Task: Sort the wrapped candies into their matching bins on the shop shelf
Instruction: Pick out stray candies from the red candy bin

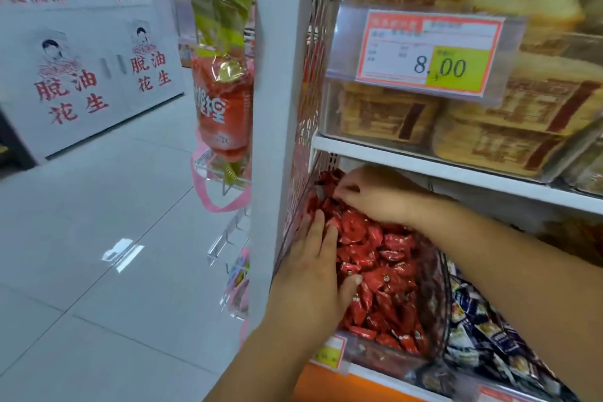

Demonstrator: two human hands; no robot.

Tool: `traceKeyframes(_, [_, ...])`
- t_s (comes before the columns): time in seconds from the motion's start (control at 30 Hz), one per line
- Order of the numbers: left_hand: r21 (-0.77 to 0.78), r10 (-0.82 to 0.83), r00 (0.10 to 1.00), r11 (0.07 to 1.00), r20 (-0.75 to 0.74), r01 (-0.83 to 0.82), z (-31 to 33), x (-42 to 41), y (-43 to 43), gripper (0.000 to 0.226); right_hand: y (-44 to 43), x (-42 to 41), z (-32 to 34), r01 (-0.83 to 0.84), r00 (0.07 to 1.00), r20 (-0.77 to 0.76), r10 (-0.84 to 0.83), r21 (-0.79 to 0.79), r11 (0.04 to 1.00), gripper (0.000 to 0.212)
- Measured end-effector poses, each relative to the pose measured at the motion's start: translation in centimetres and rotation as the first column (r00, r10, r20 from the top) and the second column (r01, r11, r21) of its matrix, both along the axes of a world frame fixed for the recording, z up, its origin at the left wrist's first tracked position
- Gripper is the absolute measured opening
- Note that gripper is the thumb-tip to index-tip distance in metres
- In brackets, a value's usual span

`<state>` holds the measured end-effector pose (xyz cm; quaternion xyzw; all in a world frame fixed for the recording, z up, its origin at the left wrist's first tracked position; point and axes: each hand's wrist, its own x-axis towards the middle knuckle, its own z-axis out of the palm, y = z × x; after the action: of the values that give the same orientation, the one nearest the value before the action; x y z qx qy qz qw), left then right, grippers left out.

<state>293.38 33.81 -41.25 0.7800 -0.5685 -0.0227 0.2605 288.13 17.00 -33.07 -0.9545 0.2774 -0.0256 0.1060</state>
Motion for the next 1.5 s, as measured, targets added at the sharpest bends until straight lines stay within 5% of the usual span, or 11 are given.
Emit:
traceKeyframes(0.07, [0.008,-0.002,1.0,1.0,0.005,0.002,0.1,-0.1,0.2,0.076,-1.0,2.7,-1.1,0.088,0.989,0.119,-0.086,-0.008,0.996,0.024])
traceKeyframes(0.23, [0.015,0.0,1.0,1.0,-0.018,0.0,-0.2,0.1,0.1,0.076,-2.5,4.6,-4.5,0.096,0.992,-0.081,-0.099,-0.04,0.995,0.023])
traceKeyframes(0.47, [0.009,-0.013,0.998,1.0,-0.057,0.014,-0.3,0.3,0.2,0.079,-2.3,-2.7,-1.1,0.083,0.967,0.204,-0.154,0.317,0.945,0.023])
traceKeyframes(0.6, [0.012,-0.029,1.0,1.0,-0.003,0.029,-0.1,-0.2,0.1,0.075,-3.9,-8.2,-0.4,0.315,0.773,0.46,-0.436,0.318,0.894,0.043])
traceKeyframes(0.7, [0.036,-0.041,0.999,0.999,0.012,0.041,-0.1,-0.7,-0.1,0.072,-4.8,-12.2,-0.1,0.535,0.757,0.201,-0.622,0.356,0.766,0.023])
traceKeyframes(0.8, [0.05,-0.045,0.998,0.998,0.041,0.042,-0.4,-1.0,-0.2,0.069,-2.8,-13.0,0.7,0.551,0.834,-0.026,-0.55,0.066,0.832,0.025])
traceKeyframes(0.93, [0.042,-0.044,0.998,0.998,0.046,0.042,-1.0,-1.0,0.3,0.071,-1.9,-6.7,0.4,0.176,0.984,0.007,-0.177,0.095,0.98,0.022])
traceKeyframes(1.07, [0.041,-0.005,0.999,0.999,0.031,0.004,-1.1,-1.0,0.4,0.088,-3.4,-1.0,-3.9,0.211,0.912,-0.363,-0.191,0.016,0.977,0.07])
traceKeyframes(1.13, [0.035,0.024,1.0,0.999,0.001,-0.024,-1.0,-1.1,0.2,0.102,-2.8,0.1,-5.7,0.193,0.882,-0.444,-0.158,0.036,0.981,0.067])
traceKeyframes(1.37, [0.048,0.008,1.0,0.999,0.012,-0.009,-0.8,-1.2,0.3,0.11,2.5,-4.9,-1.4,0.026,0.87,-0.481,0.111,0.27,0.962,0.069])
traceKeyframes(1.5, [0.077,-0.002,1.0,0.997,0.02,0.001,-0.8,-1.2,0.3,0.102,-0.3,-3.4,1.5,0.05,0.988,-0.156,-0.01,0.252,0.966,0.029])
